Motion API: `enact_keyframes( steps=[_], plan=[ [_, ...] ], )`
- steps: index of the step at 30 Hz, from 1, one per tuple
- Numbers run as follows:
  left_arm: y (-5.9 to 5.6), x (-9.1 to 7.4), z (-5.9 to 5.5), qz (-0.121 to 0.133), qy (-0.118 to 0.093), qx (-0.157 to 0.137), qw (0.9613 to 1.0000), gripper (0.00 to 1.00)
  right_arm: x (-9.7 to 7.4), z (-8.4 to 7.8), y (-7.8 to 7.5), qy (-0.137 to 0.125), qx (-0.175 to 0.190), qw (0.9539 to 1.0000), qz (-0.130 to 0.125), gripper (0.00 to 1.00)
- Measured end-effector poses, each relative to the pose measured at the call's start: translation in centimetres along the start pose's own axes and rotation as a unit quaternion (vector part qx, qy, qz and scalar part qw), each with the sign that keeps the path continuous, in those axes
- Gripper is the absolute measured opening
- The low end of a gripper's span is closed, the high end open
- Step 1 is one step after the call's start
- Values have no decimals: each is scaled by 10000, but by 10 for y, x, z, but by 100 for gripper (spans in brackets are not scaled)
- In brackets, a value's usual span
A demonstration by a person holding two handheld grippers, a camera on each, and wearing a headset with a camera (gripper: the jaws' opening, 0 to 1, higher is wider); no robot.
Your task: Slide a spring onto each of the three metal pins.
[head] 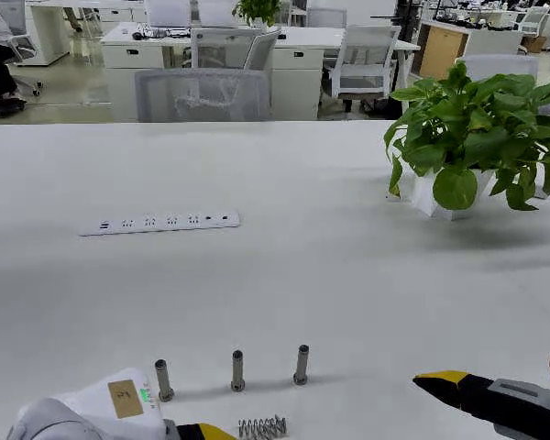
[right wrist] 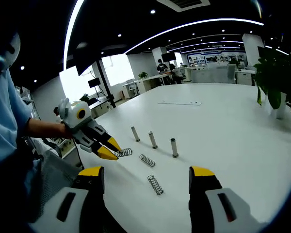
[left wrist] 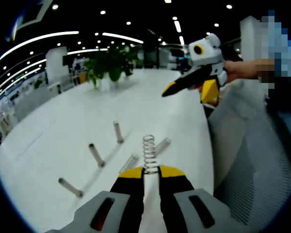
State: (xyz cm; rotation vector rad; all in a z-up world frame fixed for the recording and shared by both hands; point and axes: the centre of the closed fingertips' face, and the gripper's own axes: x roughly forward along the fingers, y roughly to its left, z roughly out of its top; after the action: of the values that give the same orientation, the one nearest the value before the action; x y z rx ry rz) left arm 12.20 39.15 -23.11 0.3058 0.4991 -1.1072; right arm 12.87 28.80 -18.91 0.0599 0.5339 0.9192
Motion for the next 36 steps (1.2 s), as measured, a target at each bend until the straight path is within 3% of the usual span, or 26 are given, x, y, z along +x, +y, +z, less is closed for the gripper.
enact_keyframes(
  steps=[10,17,26,36],
  plan=[
    [-17,11,22,-525,-203,417,9975,10,8,12,15,-8,-57,9989,469,52],
    [-22,9,30,-731,-305,607,9950,10,9,15,26,-5,9,9962,866,30],
    [-31,7,40,-947,-390,781,9917,10,15,9,41,174,39,9916,1283,24],
    [-37,7,40,-1057,-423,958,9889,10,17,5,44,254,117,9898,1396,15]
  ],
)
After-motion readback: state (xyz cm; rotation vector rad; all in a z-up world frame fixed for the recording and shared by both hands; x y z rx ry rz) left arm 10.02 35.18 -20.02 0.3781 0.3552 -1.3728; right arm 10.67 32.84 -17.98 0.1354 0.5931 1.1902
